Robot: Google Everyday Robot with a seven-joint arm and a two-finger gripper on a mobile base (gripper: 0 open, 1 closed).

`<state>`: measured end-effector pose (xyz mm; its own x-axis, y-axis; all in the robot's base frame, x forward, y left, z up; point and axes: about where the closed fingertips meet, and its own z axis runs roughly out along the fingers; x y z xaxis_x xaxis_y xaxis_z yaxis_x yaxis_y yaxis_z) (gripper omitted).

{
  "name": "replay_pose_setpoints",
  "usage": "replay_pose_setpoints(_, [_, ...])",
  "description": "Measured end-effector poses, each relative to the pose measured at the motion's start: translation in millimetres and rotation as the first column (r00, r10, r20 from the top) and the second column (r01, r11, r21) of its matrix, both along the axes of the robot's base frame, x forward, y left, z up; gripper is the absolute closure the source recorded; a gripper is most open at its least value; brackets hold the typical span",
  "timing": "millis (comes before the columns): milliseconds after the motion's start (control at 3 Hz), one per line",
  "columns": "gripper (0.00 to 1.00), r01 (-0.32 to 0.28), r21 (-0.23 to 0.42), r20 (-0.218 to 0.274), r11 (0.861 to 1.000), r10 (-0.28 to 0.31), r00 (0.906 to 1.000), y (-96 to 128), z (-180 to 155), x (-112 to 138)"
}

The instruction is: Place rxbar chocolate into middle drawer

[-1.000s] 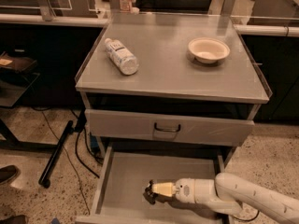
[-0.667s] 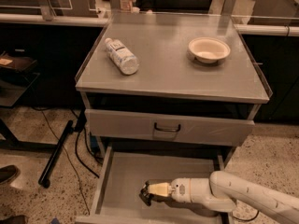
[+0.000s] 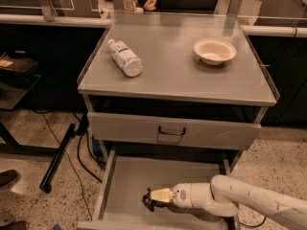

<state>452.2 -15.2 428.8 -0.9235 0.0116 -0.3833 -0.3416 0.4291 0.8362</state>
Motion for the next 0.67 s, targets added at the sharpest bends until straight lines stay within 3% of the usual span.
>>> replay_pose_setpoints(667, [1.00,0.054,-0.088,0.004,0.995,-0.054,0.9985,-22,-24,7])
